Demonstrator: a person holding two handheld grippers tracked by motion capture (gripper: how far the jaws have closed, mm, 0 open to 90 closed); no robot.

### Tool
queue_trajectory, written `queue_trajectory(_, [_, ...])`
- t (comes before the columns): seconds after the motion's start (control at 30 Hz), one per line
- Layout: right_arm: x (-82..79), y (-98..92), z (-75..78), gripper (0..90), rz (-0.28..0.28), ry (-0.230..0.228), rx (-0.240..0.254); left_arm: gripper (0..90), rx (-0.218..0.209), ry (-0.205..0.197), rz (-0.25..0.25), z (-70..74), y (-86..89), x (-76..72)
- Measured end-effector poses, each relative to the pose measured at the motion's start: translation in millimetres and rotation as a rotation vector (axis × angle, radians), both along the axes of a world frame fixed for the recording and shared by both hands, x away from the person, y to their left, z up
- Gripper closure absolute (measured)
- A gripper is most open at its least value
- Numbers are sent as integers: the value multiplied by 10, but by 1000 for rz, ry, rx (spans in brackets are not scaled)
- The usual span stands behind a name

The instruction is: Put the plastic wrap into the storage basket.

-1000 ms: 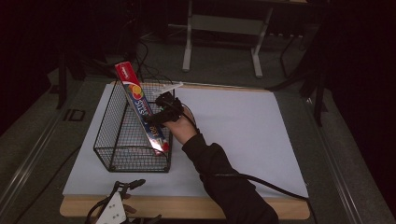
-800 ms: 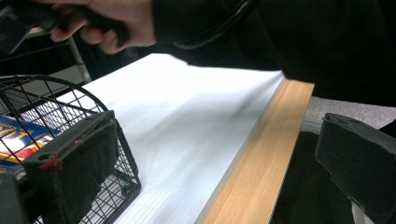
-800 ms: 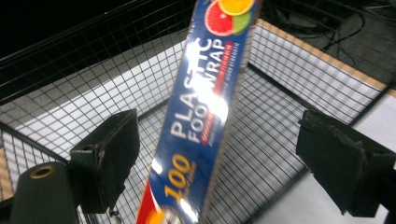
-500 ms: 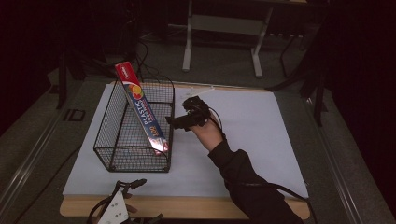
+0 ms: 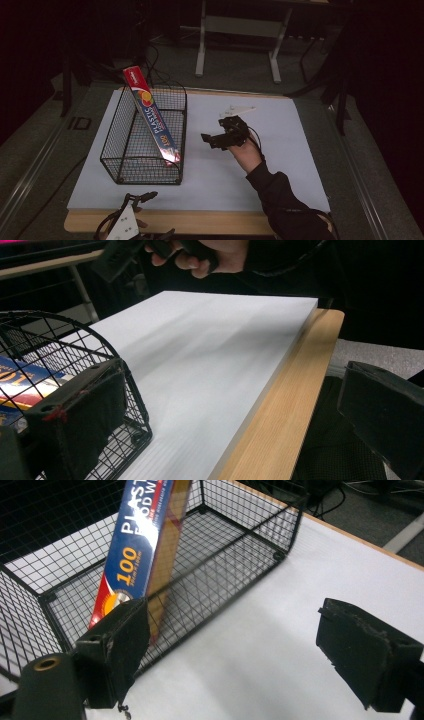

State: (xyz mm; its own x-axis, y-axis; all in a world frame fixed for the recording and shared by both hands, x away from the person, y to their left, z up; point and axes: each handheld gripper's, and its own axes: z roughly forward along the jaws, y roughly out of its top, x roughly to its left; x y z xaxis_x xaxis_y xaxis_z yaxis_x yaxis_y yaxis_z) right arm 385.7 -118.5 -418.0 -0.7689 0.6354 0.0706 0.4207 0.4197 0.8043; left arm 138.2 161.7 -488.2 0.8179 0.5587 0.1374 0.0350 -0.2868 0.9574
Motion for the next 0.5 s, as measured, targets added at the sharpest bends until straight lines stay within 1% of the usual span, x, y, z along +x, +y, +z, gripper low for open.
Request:
queue_trajectory(0.17, [-56, -166, -93, 139, -14, 5, 3, 0, 3, 3, -4, -4, -6, -1])
queue_trajectory(0.3, [-102, -280, -196, 140, -26, 6, -21, 0, 3, 5, -5, -5, -9, 1])
queue_trajectory(0.37, [-123, -346, -250, 140, -34, 13, -22, 0, 4, 5, -6, -6, -11, -1])
queue_trajectory(0.5, [-159, -474, -348, 139, -46, 32, -9, 0, 6, 4, -4, -6, -11, 1])
